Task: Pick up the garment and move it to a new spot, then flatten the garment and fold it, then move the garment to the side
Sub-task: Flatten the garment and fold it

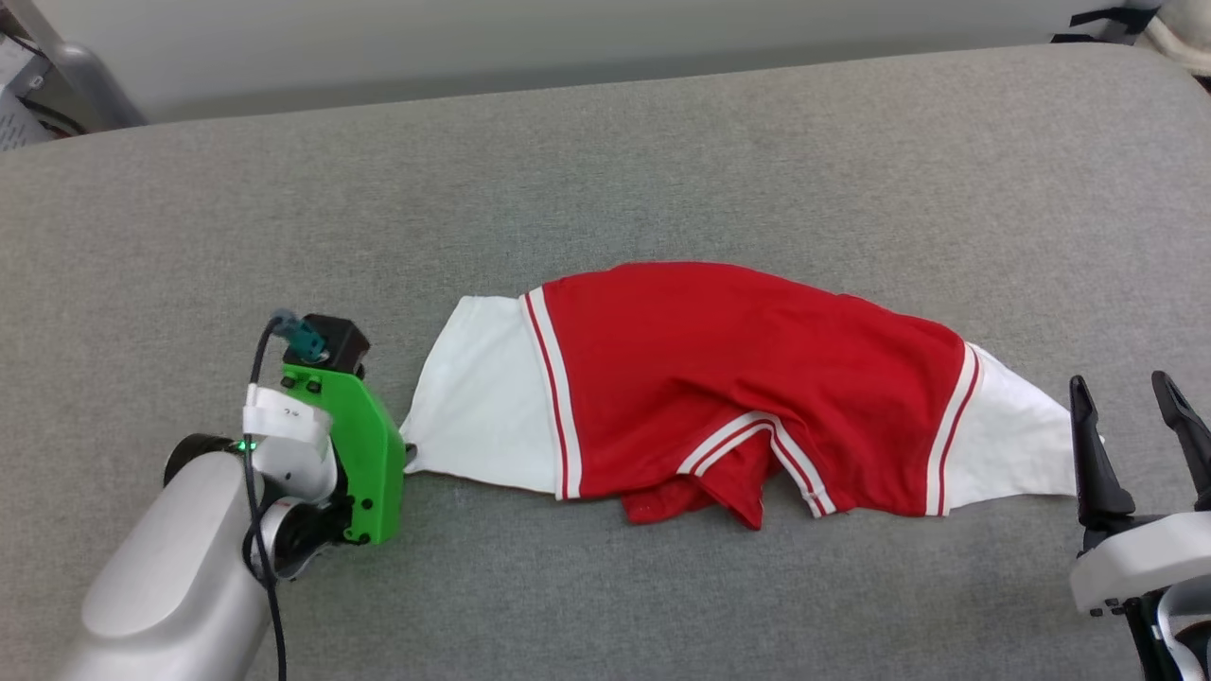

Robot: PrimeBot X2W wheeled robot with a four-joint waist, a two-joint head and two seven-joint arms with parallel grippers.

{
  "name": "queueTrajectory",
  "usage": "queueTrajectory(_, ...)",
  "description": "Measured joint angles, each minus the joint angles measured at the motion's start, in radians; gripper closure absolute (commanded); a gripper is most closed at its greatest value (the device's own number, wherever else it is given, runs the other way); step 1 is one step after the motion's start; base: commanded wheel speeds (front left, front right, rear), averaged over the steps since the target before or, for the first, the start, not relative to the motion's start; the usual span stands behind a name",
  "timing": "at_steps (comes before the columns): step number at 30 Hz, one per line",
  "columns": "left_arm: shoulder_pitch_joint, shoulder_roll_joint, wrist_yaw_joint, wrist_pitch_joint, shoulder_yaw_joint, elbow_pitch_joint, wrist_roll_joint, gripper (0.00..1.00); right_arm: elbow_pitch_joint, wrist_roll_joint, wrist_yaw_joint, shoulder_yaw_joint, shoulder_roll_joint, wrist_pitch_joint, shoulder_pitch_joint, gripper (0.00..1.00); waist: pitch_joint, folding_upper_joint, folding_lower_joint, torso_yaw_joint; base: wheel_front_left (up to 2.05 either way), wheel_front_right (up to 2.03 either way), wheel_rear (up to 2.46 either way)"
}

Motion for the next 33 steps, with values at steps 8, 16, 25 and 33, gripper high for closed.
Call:
queueTrajectory(8,0.182,0.081,0.092,-0.057,0.107,-0.217,-0.059,1.0,0.014,0.003,0.0,0.002,-0.022,0.101,0.046,0.0,-0.046,0.0,0.0,0.054,0.0,0.0,0.0)
queueTrajectory(16,0.389,0.103,0.177,-0.064,0.116,-0.429,-0.075,1.0,0.039,0.008,0.0,0.004,-0.029,0.236,0.072,0.0,-0.069,0.0,0.0,0.096,0.0,0.0,0.0)
queueTrajectory(25,0.441,0.084,0.216,-0.073,0.085,-0.532,-0.058,1.0,0.057,0.012,0.0,-0.01,-0.078,0.469,0.07,0.0,-0.056,0.0,0.0,0.106,0.0,0.0,0.0)
queueTrajectory(33,0.44,0.079,0.232,-0.073,0.061,-0.589,-0.04,1.0,0.136,0.074,0.0,-0.007,-0.151,0.684,-0.034,0.0,-0.022,0.0,0.0,0.128,0.0,0.0,0.0)
